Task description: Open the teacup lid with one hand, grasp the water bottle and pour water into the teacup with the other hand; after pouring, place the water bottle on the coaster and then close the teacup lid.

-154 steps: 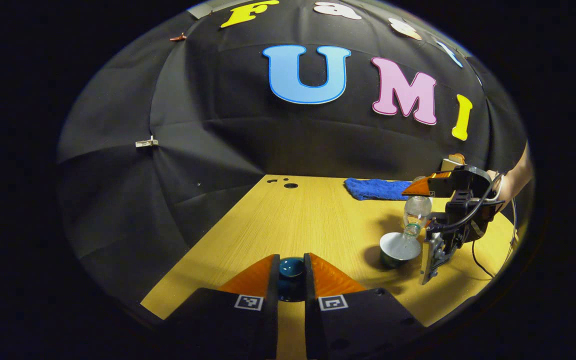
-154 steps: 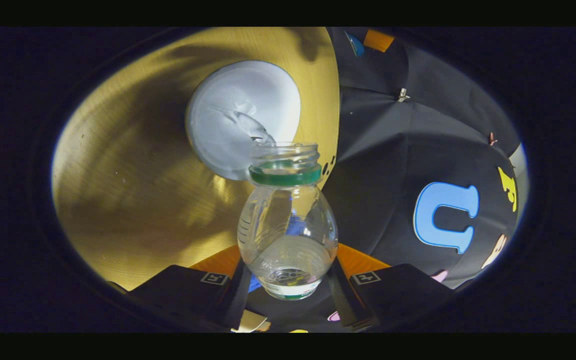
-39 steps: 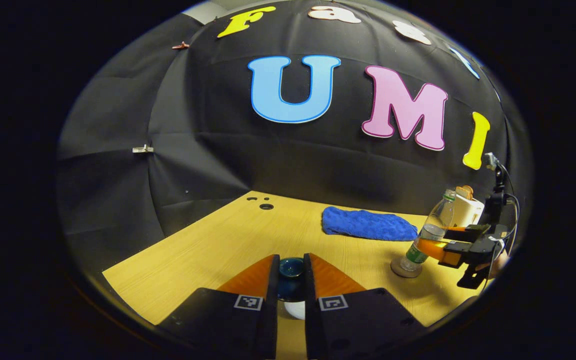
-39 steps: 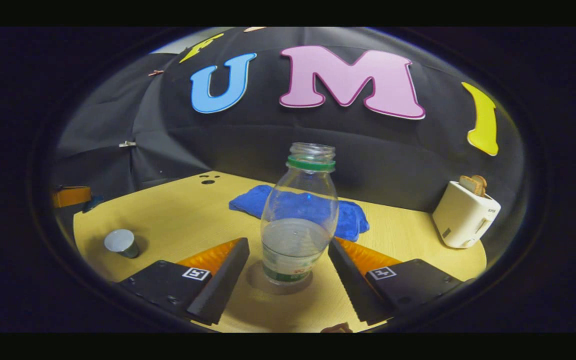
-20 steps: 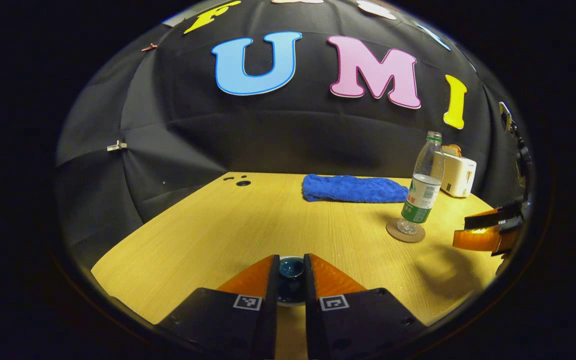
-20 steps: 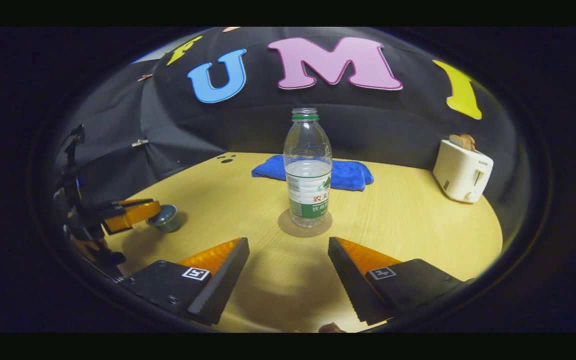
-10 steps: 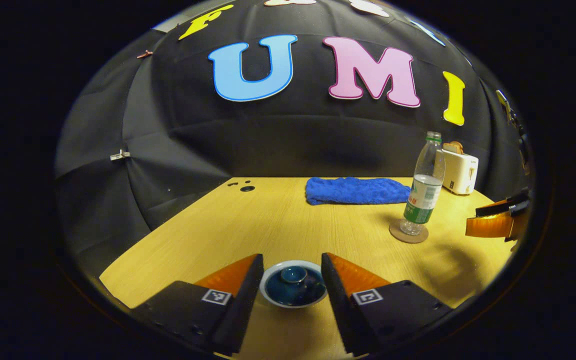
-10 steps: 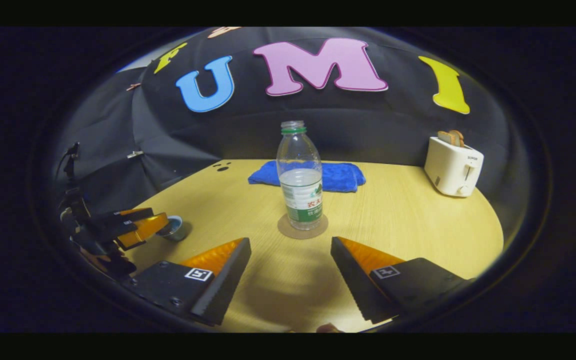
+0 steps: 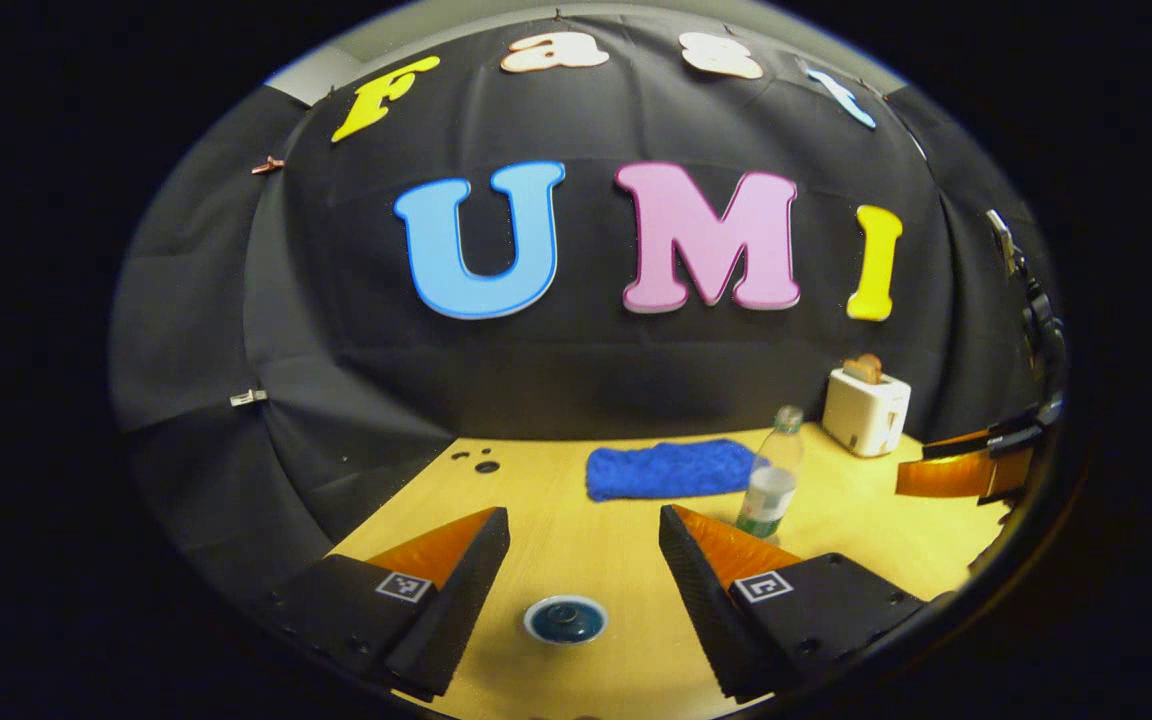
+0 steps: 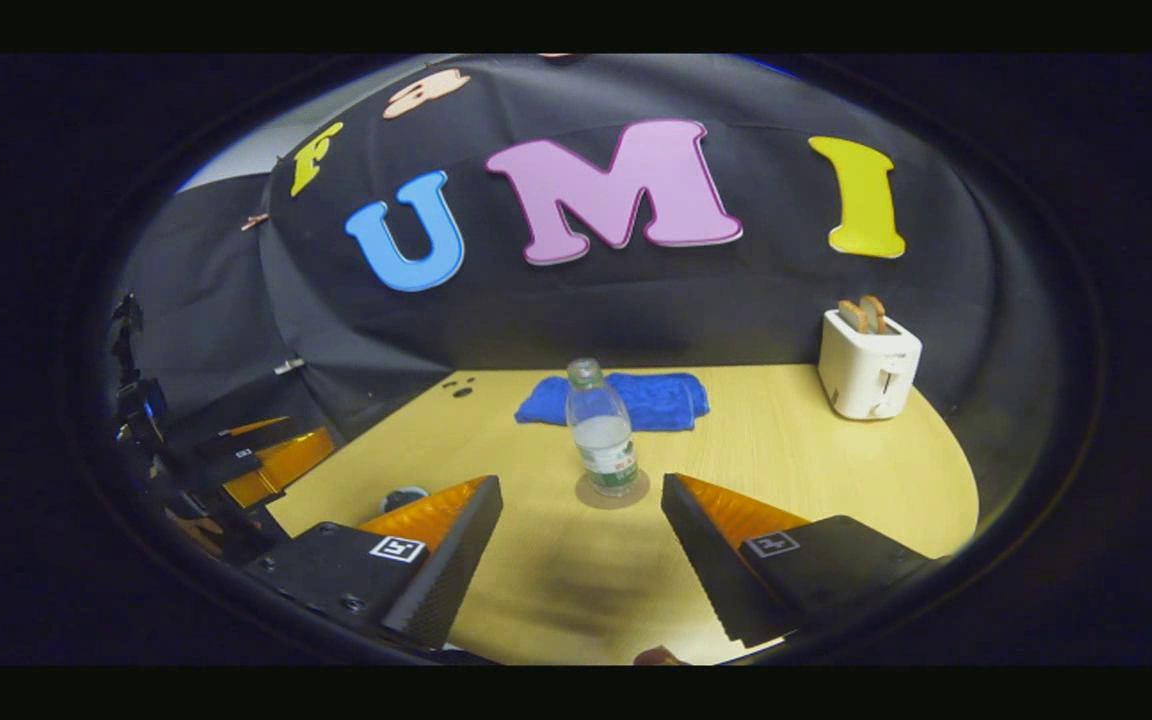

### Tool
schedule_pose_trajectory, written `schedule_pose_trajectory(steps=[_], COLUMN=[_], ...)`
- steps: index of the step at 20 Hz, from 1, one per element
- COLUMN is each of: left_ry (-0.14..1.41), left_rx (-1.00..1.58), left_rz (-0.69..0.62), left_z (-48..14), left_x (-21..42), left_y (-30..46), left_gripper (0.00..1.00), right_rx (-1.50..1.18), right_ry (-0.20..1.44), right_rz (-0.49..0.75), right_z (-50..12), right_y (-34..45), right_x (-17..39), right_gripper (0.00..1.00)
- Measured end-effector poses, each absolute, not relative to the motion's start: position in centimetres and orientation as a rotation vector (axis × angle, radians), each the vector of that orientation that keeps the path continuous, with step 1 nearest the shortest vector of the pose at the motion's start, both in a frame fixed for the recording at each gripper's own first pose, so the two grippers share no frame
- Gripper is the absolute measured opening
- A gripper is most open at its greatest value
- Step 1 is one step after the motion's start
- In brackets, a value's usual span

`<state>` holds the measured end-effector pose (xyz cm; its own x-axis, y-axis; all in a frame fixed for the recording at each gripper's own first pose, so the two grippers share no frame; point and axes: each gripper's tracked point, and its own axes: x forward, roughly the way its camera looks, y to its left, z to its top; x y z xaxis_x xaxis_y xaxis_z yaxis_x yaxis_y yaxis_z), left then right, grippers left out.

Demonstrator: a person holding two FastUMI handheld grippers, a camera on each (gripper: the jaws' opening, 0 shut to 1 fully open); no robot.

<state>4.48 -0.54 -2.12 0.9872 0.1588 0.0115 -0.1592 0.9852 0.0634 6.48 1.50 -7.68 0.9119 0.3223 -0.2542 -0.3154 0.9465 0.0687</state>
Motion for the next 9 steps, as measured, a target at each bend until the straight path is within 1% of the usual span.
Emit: schedule_pose_trajectory(steps=[6, 9], left_ry=[-0.144, -0.191], left_rx=[-0.001, -0.036], left_rz=[0.133, 0.115], left_z=[6.5, 8.8], left_x=[0.5, -1.6], left_y=[-4.5, -5.5], left_gripper=[0.94, 0.94], right_rx=[0.010, -0.011], right_ry=[0.088, 0.019], right_rz=[0.333, 0.289], right_z=[0.9, 3.4], right_y=[-0.6, -2.4], right_x=[3.4, 1.3], right_gripper=[0.99, 0.99])
